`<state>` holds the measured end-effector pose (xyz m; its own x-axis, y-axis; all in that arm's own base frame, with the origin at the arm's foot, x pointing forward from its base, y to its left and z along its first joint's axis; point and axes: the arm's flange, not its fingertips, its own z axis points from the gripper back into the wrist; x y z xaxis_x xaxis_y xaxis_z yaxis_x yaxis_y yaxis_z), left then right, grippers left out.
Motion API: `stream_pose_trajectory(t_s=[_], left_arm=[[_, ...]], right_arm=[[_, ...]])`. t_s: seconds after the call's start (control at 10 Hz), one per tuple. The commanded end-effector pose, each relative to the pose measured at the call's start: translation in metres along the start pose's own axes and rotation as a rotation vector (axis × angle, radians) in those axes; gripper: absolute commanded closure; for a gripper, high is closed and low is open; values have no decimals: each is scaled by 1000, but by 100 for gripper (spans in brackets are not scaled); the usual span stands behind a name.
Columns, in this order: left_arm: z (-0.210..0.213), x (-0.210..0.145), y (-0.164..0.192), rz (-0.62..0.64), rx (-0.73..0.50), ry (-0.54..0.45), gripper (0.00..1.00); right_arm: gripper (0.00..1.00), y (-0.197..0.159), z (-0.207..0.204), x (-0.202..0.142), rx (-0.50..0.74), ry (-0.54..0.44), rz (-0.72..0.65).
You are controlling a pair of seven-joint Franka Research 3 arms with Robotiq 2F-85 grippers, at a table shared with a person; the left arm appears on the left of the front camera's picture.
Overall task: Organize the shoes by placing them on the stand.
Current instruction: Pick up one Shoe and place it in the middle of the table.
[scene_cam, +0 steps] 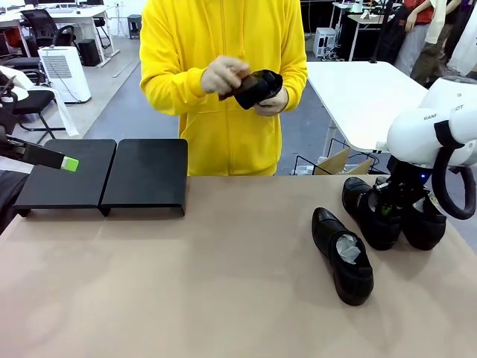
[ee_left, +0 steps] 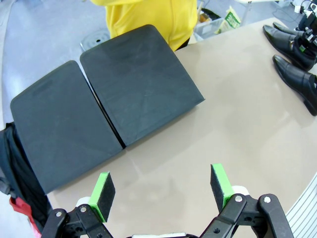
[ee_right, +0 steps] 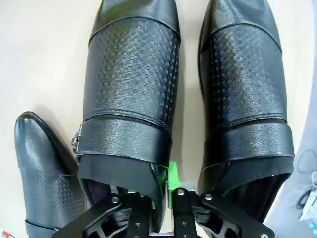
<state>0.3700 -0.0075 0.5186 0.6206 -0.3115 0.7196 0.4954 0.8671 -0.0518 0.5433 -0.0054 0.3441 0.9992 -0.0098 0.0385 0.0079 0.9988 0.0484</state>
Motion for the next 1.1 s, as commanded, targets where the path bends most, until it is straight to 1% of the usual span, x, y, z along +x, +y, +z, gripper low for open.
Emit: stream_pose_trajectory(t_s=[0.0,0.1,0.2,0.3,0.5,0.7,0.8,0.9,1.0], left_arm=[[0,-1,3,-7,-17,-8,0],[0,-1,3,-7,-17,-8,0],[0,-1,3,-7,-17,-8,0],[0,-1,3,-7,-17,-8,0],[0,-1,3,-7,-17,-8,0],[0,-1,3,-7,-17,-8,0],[0,-1,3,-7,-17,-8,0],[0,-1,3,-7,-17,-8,0],[0,-1,3,-7,-17,-8,0]], right_arm=[[100,-2,-5,8,12,33,15],[100,-3,-6,8,36,48,10],[100,-2,6,6,56,16,5],[100,0,33,1,68,-56,-16],[100,7,103,-21,81,-234,-19],[100,13,150,-47,100,-334,-15],[100,15,166,-61,138,-345,8],[100,10,145,-25,65,-271,-24],[100,10,145,-25,65,-271,-24]])
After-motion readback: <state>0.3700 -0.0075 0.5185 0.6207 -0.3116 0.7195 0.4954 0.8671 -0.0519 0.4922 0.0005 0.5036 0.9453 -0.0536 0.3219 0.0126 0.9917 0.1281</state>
